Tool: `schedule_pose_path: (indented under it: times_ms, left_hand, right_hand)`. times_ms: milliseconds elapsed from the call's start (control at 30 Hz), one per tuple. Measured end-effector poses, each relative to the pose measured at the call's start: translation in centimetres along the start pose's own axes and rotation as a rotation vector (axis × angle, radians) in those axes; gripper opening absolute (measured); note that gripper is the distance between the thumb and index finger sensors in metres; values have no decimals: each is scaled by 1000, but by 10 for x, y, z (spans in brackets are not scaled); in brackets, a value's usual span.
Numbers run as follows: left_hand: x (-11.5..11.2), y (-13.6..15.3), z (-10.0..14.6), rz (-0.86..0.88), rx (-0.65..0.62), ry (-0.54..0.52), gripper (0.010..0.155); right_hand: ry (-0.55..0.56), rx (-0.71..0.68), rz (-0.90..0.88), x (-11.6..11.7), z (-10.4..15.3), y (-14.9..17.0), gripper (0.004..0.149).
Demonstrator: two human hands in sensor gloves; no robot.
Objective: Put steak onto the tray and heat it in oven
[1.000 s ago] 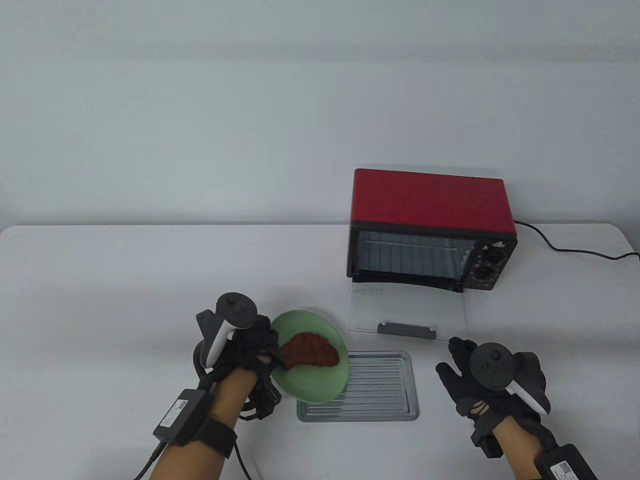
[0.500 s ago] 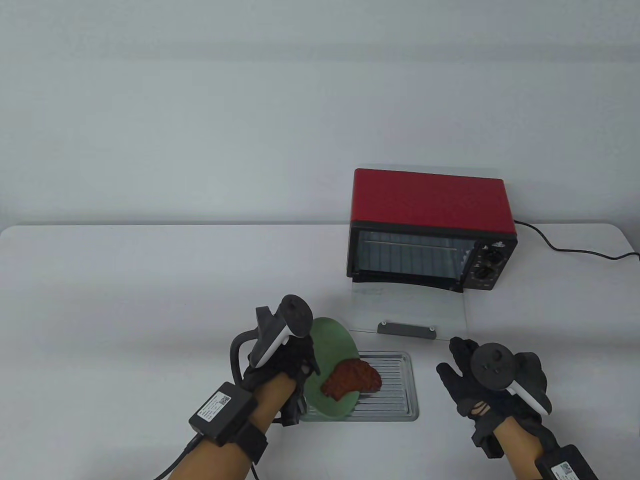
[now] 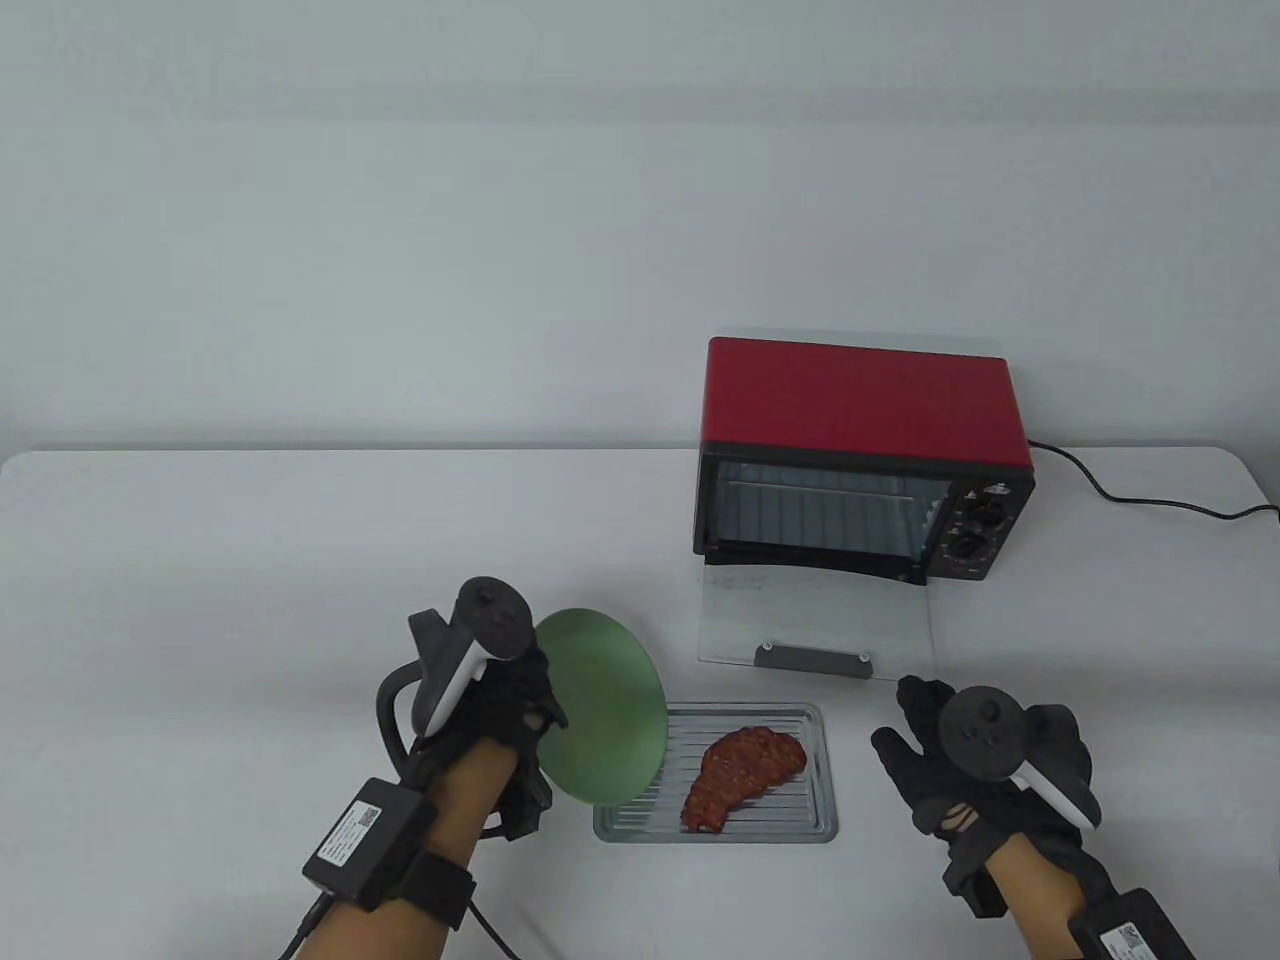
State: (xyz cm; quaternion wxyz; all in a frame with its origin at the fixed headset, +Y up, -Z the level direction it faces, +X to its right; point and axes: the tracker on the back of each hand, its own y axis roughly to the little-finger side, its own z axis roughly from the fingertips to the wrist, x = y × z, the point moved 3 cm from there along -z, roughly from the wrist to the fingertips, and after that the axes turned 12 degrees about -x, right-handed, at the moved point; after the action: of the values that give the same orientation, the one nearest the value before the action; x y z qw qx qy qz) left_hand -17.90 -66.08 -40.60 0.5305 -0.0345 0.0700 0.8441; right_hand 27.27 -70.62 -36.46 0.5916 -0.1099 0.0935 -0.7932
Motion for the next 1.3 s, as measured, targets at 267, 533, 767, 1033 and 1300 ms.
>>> schedule_pose_path:
  times_ms: [267, 533, 767, 1033, 1300]
  left_hand:
    - [-45, 89, -23, 552, 255, -115, 46]
    - [-87, 119, -39, 752, 428, -135, 47]
    - [-94, 119, -47, 695, 465, -141, 47]
    - [-99, 119, -43, 810, 444, -155, 61]
    - [-77, 113, -20, 701, 310, -172, 67]
  right_hand:
    - [-14, 5, 4, 2, 0, -1, 76]
    - [-21, 15, -9, 3, -1, 0, 76]
    - [-23, 14, -27, 3, -1, 0, 76]
    - [-24, 6, -20, 3, -2, 0, 76]
    - [-59, 13, -46, 11, -4, 3, 76]
